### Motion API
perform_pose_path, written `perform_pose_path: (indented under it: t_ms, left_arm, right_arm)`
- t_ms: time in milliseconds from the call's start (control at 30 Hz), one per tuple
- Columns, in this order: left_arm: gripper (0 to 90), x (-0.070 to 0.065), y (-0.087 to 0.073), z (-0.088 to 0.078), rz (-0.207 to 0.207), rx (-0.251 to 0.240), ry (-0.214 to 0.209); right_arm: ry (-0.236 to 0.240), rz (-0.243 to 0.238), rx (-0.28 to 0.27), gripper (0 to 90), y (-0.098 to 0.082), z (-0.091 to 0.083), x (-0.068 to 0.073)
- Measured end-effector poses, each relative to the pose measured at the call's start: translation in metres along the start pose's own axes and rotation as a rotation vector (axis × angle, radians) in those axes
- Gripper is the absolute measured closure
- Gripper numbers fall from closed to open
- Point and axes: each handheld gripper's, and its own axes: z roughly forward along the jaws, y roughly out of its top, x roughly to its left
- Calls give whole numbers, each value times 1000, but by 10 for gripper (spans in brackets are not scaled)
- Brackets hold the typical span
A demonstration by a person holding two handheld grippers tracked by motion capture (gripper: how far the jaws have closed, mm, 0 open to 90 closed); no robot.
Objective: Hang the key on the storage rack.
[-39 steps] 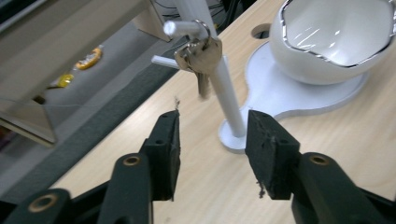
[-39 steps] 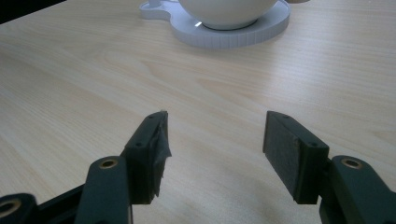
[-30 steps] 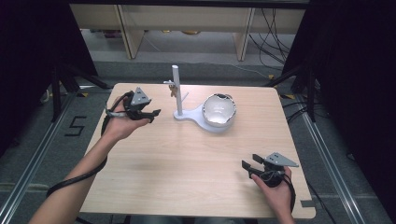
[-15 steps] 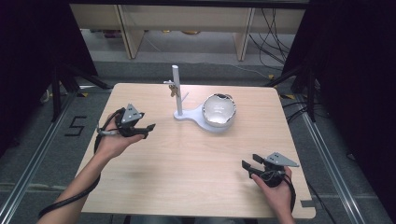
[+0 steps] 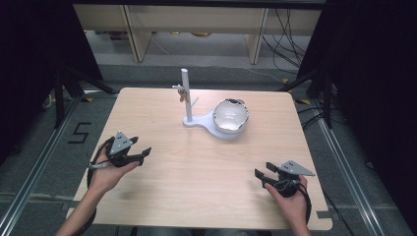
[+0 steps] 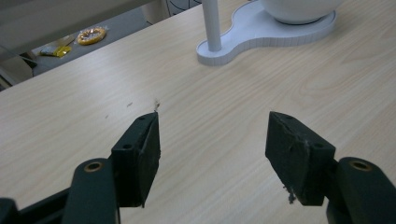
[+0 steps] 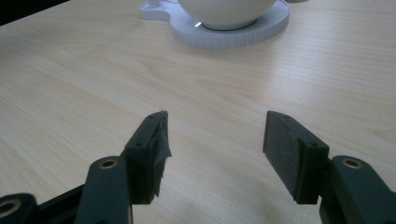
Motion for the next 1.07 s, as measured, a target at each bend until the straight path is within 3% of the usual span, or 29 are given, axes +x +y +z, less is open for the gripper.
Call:
perform_pose_path:
  t_ms: [67,100,300,400,633,733,800,833,867,933,1033,1067]
  left_arm:
    - [352,0,-13,-2,-22,-23,-4]
    - [351,-1,-20,-6,-52,-16,14]
    - [343,-2,-56,-16,-136,-60,46]
    - [343,-4,-67,-19,-148,-79,61]
    - [338,-8,-69,-22,-147,-121,105]
    - [338,-11,-69,-23,-122,-131,118]
    - [339,-12,-69,-23,-117,-132,120]
    - [340,-12,-69,-23,-117,-132,120]
    - [341,-11,-69,-23,-123,-135,120]
    - [342,-11,-69,-24,-135,-129,126]
    - [342,-9,-70,-24,-148,-147,127]
    - [342,-10,-70,-25,-151,-147,131]
  right_arm:
    - [-2,-3,-3,415,0,0,0]
    - [-6,-9,-7,415,0,0,-1]
    - [-10,-6,5,415,0,-1,-1]
    - [-8,0,7,415,0,-1,0]
    - [-5,1,16,416,1,-2,-1]
    - [-3,-3,20,416,1,-2,-1]
    - [1,25,19,416,0,-1,2]
    - [-2,6,19,416,1,-1,1]
    - [1,28,26,416,0,-1,3]
    - [-16,-19,15,416,0,1,-1]
    - [-3,33,33,415,1,-2,2]
    - [-8,21,25,415,0,-1,1]
